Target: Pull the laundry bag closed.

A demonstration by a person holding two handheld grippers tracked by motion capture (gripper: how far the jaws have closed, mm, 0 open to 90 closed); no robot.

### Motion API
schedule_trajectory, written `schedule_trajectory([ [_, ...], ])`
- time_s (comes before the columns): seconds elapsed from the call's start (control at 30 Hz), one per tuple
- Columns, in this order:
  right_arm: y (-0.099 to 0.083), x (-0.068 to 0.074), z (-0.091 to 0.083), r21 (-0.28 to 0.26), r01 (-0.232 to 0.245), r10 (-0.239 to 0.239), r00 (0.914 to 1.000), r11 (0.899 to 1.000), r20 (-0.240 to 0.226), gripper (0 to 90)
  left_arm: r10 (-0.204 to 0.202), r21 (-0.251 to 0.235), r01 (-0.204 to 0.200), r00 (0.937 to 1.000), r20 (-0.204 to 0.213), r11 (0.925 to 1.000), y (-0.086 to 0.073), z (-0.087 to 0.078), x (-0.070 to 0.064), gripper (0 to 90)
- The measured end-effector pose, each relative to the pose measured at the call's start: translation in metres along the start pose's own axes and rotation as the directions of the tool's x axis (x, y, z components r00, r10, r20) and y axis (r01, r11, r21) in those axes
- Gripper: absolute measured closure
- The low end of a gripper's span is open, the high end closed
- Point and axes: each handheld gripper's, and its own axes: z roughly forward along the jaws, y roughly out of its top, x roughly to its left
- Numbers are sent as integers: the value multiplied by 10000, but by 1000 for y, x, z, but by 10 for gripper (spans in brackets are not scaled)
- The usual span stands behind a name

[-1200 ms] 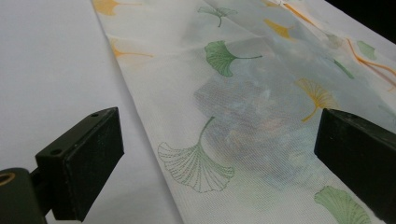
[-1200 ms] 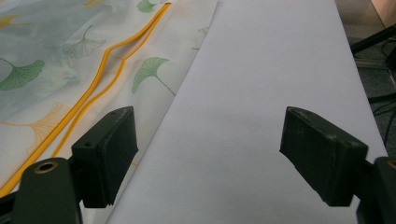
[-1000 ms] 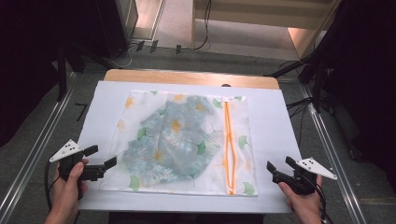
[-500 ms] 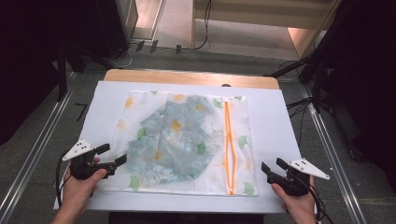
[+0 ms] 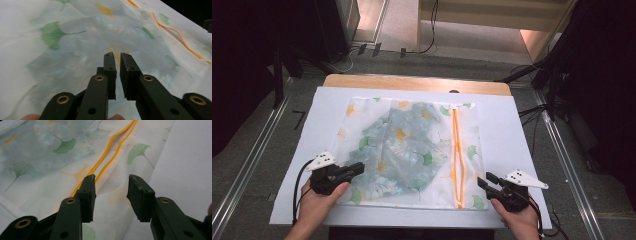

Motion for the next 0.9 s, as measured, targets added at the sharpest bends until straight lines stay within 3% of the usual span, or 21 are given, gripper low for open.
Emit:
schedule_trajectory([
  [0.13, -2, 8, 2, 452, 154, -137, 9991, 9989, -391, 717, 287, 342, -307, 9980, 572, 9989, 2, 18, -22, 900],
  [0.2, -4, 13, 4, 799, 318, -277, 9983, 9963, -520, 796, 583, 668, -648, 9937, 958, 9957, 2, 31, -36, 900],
  [0.33, -5, 23, 9, 1213, 722, -602, 9931, 9900, -1002, 900, 697, 1025, -851, 9870, 1450, 9911, 1, 50, -54, 900],
  [0.43, -6, 27, 14, 1548, 849, -579, 9835, 9843, -1713, 900, 773, 1604, -1059, 9816, 1747, 9814, 2, 75, -80, 900],
  [0.57, -8, 34, 20, 1770, 1196, -867, 9793, 9769, -1832, 900, 629, 1926, -1034, 9766, 2058, 9758, 5, 97, -101, 900],
  [0.77, -12, 38, 25, 2028, 1315, -827, 9690, 9704, -2328, 815, 812, 2230, -1389, 9649, 2497, 9649, 4, 124, -126, 900],
  [0.9, -14, 41, 25, 2159, 1620, -1003, 9574, 9629, -2708, 785, 1150, 2584, -1824, 9600, 2554, 9487, -3, 134, -136, 900],
])
